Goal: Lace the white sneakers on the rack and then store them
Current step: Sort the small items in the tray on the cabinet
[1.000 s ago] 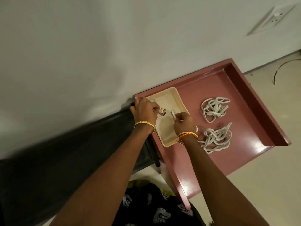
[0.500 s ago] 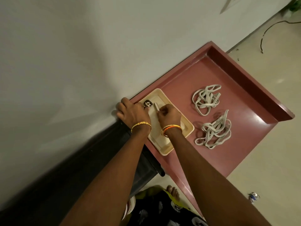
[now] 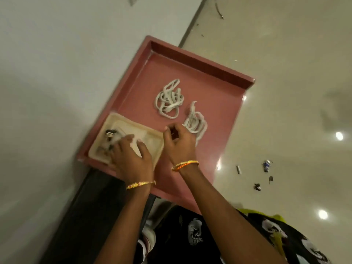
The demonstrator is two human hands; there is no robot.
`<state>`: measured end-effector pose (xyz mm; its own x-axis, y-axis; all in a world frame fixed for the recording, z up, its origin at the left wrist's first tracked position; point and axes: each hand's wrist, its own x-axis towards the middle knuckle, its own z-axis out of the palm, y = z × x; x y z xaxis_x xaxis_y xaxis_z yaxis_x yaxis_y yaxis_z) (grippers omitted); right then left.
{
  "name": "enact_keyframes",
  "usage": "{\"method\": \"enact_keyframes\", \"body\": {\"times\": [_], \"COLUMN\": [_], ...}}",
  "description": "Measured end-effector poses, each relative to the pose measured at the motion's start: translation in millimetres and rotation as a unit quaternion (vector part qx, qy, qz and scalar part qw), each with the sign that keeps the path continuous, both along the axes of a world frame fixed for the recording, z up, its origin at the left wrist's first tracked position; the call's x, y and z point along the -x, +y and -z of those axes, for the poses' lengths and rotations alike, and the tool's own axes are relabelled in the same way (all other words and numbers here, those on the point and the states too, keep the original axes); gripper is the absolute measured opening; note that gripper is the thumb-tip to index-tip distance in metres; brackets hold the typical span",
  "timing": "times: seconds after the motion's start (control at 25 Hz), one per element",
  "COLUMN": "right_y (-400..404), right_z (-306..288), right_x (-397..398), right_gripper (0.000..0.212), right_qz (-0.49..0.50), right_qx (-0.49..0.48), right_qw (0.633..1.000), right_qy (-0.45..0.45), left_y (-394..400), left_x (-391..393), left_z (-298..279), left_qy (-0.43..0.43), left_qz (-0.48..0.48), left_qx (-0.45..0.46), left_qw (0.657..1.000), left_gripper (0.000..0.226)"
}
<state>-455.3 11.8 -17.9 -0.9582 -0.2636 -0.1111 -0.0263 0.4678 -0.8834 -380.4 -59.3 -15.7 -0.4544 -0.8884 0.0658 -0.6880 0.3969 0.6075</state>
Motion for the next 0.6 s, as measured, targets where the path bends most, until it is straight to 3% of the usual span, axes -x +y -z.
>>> {"method": "enact_keyframes", "body": {"times": [0.12, 0.24, 0.48, 0.6], "right_y": [80.7, 171.5, 356.4, 420.8], "right_z": [-5.6, 13.3, 132.9, 216.8], "right_x": [23.2, 54.6, 92.2, 74.9], "right_gripper": [0.015, 0.014, 0.014, 0.012], "right_qz": [0.096, 0.201, 0.351, 0.366], "right_qx": [0.005, -0.033, -0.161, -0.192], "right_qw": [0.995, 0.979, 0.899, 0.853], "right_qy": [0.028, 0.008, -0.207, -0.317], "left_y": [81.8, 158.8, 267.5, 299.9], "left_x": [31.1, 65.3, 125.6, 159.6], "left_z": [-11.7, 1.5, 125.8, 194.9], "left_qy": [0.083, 0.099, -0.121, -0.253], "left_qz": [0.167, 0.353, 0.579, 0.643], "left_qx": [-0.014, -0.082, -0.114, -0.046], "left_qw": [0.982, 0.927, 0.798, 0.721], "left_gripper": [0.017, 0.018, 0.023, 0.029]}}
